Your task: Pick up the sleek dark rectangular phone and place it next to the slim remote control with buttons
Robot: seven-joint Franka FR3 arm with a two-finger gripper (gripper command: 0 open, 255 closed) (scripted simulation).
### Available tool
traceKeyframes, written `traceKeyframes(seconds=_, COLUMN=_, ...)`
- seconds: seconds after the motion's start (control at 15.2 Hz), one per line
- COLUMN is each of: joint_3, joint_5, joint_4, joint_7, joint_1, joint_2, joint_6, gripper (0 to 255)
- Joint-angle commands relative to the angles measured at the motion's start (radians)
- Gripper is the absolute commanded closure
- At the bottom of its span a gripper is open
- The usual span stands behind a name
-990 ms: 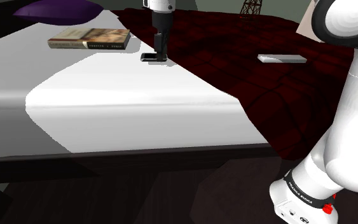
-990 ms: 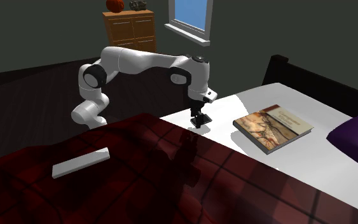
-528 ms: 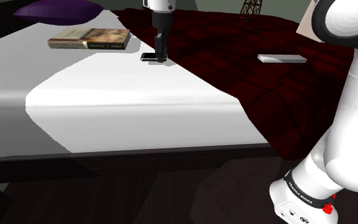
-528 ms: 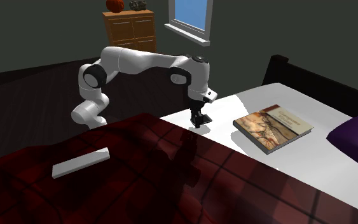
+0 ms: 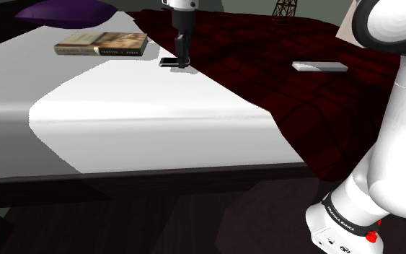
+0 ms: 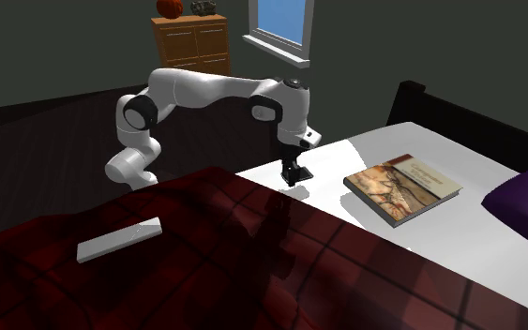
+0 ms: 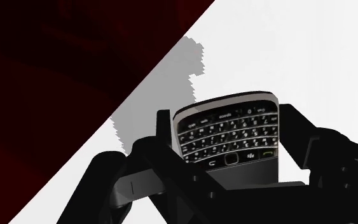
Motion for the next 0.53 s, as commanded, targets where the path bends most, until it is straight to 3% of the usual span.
traceKeyframes(seconds=0.0, joint_3=0.000, joint_5=0.000, joint_4=0.036, joint_7=-0.001, joint_1=0.000, joint_2=0.005, joint_6=-0.031, gripper=255)
traceKeyframes(seconds=0.46, joint_3=0.000, joint_5=-0.004, joint_4=0.184, joint_7=0.001, joint_1=0.005, joint_2=0.040, joint_6=-0.145, gripper=255)
